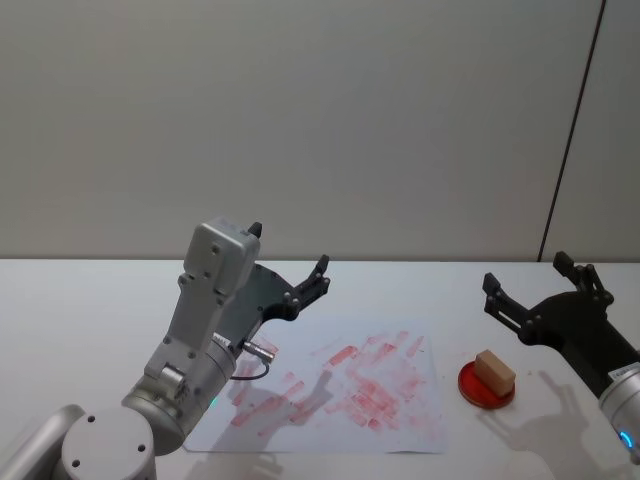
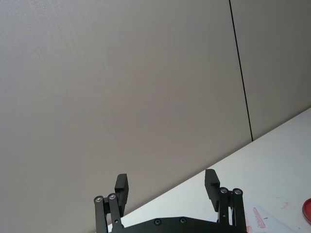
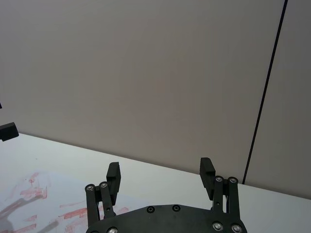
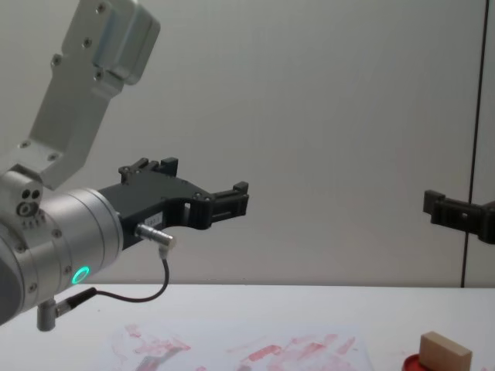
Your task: Use the one hand to pick up the stamp and affix it onto the A4 paper.
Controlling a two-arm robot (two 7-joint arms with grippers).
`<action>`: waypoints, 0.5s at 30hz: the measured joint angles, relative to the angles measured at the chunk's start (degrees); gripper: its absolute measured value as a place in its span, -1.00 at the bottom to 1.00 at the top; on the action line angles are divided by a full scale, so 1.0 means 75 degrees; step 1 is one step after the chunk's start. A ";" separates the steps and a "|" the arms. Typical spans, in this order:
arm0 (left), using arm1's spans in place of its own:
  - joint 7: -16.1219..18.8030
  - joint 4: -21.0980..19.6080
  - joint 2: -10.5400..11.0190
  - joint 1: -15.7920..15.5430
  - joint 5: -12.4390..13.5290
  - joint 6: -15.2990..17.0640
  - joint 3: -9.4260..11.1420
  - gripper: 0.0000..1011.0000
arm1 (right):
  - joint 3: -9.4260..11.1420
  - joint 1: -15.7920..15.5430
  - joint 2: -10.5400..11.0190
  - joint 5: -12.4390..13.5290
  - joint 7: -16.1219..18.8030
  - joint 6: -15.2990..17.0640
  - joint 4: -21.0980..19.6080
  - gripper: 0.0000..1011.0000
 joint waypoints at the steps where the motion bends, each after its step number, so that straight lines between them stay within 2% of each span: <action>1: 0.0000 0.0000 0.0000 0.0000 0.0000 0.0000 0.0000 0.98 | 0.0000 0.0000 0.0000 0.0000 0.0000 0.0000 0.0000 0.98; 15: 0.0000 0.0000 0.0000 0.0000 0.0000 0.0000 0.0000 0.98 | -0.0001 0.0000 0.0000 -0.0005 0.0000 0.0000 0.0000 0.98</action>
